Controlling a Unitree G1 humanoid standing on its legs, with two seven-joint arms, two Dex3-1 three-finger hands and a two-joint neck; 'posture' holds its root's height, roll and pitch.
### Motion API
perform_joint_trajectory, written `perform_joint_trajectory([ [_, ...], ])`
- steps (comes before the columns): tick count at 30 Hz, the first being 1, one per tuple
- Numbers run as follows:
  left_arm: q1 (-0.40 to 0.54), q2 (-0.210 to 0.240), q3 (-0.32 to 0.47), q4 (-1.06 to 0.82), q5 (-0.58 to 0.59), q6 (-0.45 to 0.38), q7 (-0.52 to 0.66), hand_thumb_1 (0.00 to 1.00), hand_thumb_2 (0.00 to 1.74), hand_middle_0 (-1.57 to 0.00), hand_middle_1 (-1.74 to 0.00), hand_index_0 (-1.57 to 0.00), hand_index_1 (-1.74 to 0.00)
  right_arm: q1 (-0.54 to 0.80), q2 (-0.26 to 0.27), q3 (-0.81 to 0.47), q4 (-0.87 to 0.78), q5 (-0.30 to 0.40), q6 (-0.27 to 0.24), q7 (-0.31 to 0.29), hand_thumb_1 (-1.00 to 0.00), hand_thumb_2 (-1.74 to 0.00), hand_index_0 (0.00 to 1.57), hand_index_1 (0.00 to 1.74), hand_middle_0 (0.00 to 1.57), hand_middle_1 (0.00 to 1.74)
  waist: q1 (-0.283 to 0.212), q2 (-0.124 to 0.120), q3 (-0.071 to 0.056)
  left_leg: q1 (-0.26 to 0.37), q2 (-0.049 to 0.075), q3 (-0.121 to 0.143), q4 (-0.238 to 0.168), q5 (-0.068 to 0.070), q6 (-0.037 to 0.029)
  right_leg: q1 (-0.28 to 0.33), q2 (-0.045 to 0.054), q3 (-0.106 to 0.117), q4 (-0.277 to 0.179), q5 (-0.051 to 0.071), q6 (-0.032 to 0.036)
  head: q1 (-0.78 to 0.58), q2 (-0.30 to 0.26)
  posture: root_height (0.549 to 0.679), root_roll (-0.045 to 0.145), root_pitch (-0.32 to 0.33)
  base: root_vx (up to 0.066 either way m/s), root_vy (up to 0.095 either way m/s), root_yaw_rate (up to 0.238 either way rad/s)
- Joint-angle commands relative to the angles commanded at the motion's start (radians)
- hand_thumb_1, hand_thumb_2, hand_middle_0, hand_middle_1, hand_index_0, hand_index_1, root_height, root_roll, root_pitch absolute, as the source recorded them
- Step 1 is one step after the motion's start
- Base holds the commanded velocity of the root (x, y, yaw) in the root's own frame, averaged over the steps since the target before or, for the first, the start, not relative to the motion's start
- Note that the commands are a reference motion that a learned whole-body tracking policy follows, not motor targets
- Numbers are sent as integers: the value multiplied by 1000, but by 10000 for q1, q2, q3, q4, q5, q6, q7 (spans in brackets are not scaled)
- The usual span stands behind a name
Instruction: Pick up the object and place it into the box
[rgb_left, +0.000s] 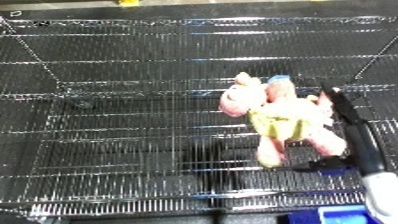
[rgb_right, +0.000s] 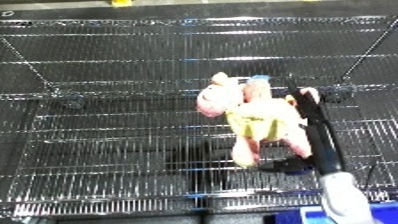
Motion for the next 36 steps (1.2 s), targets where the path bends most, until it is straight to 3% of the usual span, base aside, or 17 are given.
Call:
perform_joint_trajectory([
  [4,121,60,-62,-65,-131,-126,59,1000,1740,-1570,-1740,-1570,-1740,-1794,-176,1003,1847,-62,190,-3,0,0,0,0,0,0,98,173,0,-467,-45,-55,169,34,-16,-447,16,14,142,24,-42,486,715,626,36,3,8,9,13],
  [6,181,125,-100,-108,-191,-186,61,1000,1740,-1570,-1740,-1570,-1740,-2503,-246,1438,2639,-87,257,70,0,0,0,0,0,0,161,261,0,-711,-71,-78,256,45,-29,-667,19,15,221,25,-61,850,1342,624,36,17,4,-2,41],
  [9,239,272,-154,-204,-290,-247,-29,1000,1740,-1570,-1740,-1570,-1740,-3559,-391,2178,3845,-286,323,271,0,0,0,0,0,0,269,394,0,-1045,-103,-108,360,69,-56,-980,0,13,316,41,-72,1298,1593,622,36,36,0,-6,53],
  [17,419,400,-333,-413,-522,-315,-181,1000,1740,-1570,-1740,-1570,-1740,-5142,-506,3441,6288,-982,525,761,0,0,0,0,0,0,492,675,0,-1583,-161,-206,576,95,-102,-1466,-54,16,540,40,-107,2098,1990,619,37,64,5,-4,50],
  [25,489,387,-289,-504,-605,-360,-357,1000,1740,-1570,-1740,-1570,-1740,-5172,-219,4448,7220,-2434,822,1602,0,0,0,0,0,0,591,787,0,-1623,-152,-263,574,63,-134,-1441,-73,-46,594,-57,-112,2238,1925,619,36,68,16,-7,37],
  [30,495,332,-139,-493,-601,-356,-314,1000,1740,-1570,-1740,-1570,-1740,-4847,131,4378,7282,-2426,909,1899,-250,-435,393,435,393,435,565,763,0,-1530,-103,-260,504,55,-155,-1347,-55,-74,557,-95,-115,2105,1750,620,35,65,5,-5,-2],
  [36,579,286,-56,-477,-674,-284,-294,1000,1740,-1570,-1740,-1570,-1740,-4622,314,4115,7152,-2082,928,1849,-550,-957,864,957,864,957,514,699,0,-1394,-51,-249,455,50,-167,-1221,-27,-102,532,-132,-122,2169,1656,620,34,56,-3,-5,-21],
])
